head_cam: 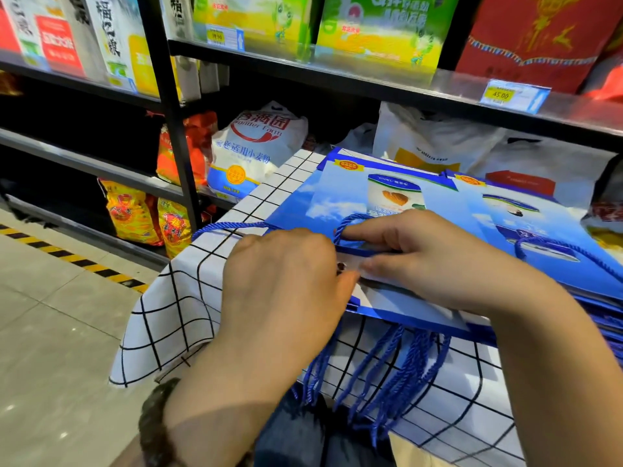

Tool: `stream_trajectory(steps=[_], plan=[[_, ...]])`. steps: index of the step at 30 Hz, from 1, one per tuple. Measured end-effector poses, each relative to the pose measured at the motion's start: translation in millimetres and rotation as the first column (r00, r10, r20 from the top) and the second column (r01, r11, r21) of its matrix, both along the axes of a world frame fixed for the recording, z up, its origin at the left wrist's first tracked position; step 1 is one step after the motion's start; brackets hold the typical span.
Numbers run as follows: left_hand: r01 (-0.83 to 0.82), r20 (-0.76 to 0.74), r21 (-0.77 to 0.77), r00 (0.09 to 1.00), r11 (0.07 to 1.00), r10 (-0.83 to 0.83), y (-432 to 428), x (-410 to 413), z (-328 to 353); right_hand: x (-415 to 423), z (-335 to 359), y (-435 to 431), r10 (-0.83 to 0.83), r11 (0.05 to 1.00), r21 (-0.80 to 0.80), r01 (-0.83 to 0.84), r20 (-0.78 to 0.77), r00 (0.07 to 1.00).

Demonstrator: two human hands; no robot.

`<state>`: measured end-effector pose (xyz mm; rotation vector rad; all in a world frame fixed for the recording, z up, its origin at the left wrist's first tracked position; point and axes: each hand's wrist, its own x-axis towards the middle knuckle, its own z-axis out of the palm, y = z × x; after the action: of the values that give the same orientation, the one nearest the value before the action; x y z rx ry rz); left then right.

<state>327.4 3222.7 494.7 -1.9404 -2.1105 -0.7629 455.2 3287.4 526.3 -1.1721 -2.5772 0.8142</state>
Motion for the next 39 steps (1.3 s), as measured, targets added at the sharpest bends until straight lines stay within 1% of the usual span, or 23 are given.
stream_trajectory(steps=[3, 5, 8, 10, 13, 15, 19, 21, 23, 25, 28, 31, 33, 34, 36, 37, 38, 39], plan=[[0.058, -0.084, -0.020, 0.995, 0.998, -0.059, 4.0, -0.7, -5.1, -0.9, -3.4, 0.0, -0.045, 0.998, -0.045, 0.044, -0.027, 0.999], [0.113, -0.082, 0.015, 0.990, 0.993, -0.112, 6.3, -4.0, -12.4, -0.6, -4.2, -0.8, -0.069, 0.995, -0.078, 0.064, -0.067, 0.995], [0.225, 0.007, 0.073, 0.974, 0.972, -0.226, 7.5, -8.2, -17.0, -1.3, -6.8, -0.8, -0.075, 0.995, -0.072, 0.072, -0.042, 0.996], [0.300, 0.101, 0.115, 0.945, 0.947, -0.311, 9.7, -9.3, -18.6, -1.2, -9.1, 1.2, -0.100, 0.989, -0.116, 0.096, -0.021, 0.995], [0.399, 0.142, 0.096, 0.902, 0.912, -0.409, 14.8, -12.6, -26.8, -0.8, -10.5, 3.8, -0.152, 0.954, -0.276, 0.115, -0.114, 0.982], [0.418, 0.149, 0.089, 0.892, 0.904, -0.427, 18.8, -14.1, -30.6, -1.2, -8.7, 3.1, -0.166, 0.942, -0.316, 0.112, -0.149, 0.975], [0.455, 0.179, 0.072, 0.869, 0.887, -0.460, 23.5, -16.7, -31.6, -5.0, -8.5, 5.5, -0.154, 0.959, -0.256, 0.121, -0.111, 0.982], [0.483, 0.233, 0.048, 0.846, 0.874, -0.480, 24.3, -19.5, -32.1, -9.8, -9.7, 7.8, -0.128, 0.973, -0.203, 0.114, -0.055, 0.990], [0.494, 0.304, 0.045, 0.821, 0.868, -0.483, 25.8, -23.1, -34.2, -16.4, -10.2, 7.4, -0.141, 0.983, -0.124, 0.137, -0.021, 0.990], [0.503, 0.369, 0.033, 0.797, 0.863, -0.478, 26.7, -25.2, -36.4, -20.5, -10.9, 7.8, -0.176, 0.984, -0.030, 0.175, -0.028, 0.984], [0.523, 0.391, 0.024, 0.780, 0.852, -0.489, 26.5, -26.1, -38.1, -20.0, -11.8, 8.3, -0.200, 0.978, 0.049, 0.203, -0.054, 0.978], [0.498, 0.384, 0.038, 0.793, 0.867, -0.472, 27.0, -24.9, -36.9, -18.4, -13.8, 7.2, -0.240, 0.958, 0.130, 0.256, -0.127, 0.962], [0.470, 0.356, 0.058, 0.815, 0.881, -0.458, 26.3, -24.2, -36.3, -16.8, -15.5, 3.8, -0.258, 0.936, 0.211, 0.281, -0.128, 0.958], [0.466, 0.328, 0.071, 0.824, 0.882, -0.462, 24.5, -23.9, -35.8, -14.3, -15.8, 1.1, -0.249, 0.936, 0.224, 0.272, -0.128, 0.960], [0.463, 0.263, 0.093, 0.843, 0.882, -0.470, 20.2, -23.6, -34.4, -6.4, -13.1, -8.3, -0.213, 0.958, 0.165, 0.236, -0.141, 0.967], [0.451, 0.219, 0.106, 0.859, 0.886, -0.464, 18.2, -23.5, -33.9, -1.9, -11.6, -13.9, -0.199, 0.966, 0.144, 0.216, -0.124, 0.972], [0.437, 0.180, 0.121, 0.874, 0.892, -0.452, 17.2, -23.5, -33.5, 1.8, -11.1, -18.8, -0.183, 0.966, 0.172, 0.193, -0.075, 0.980], [0.423, 0.160, 0.137, 0.883, 0.896, -0.442, 15.7, -23.2, -32.8, 4.2, -11.3, -23.0, -0.177, 0.955, 0.240, 0.174, -0.011, 0.984]])
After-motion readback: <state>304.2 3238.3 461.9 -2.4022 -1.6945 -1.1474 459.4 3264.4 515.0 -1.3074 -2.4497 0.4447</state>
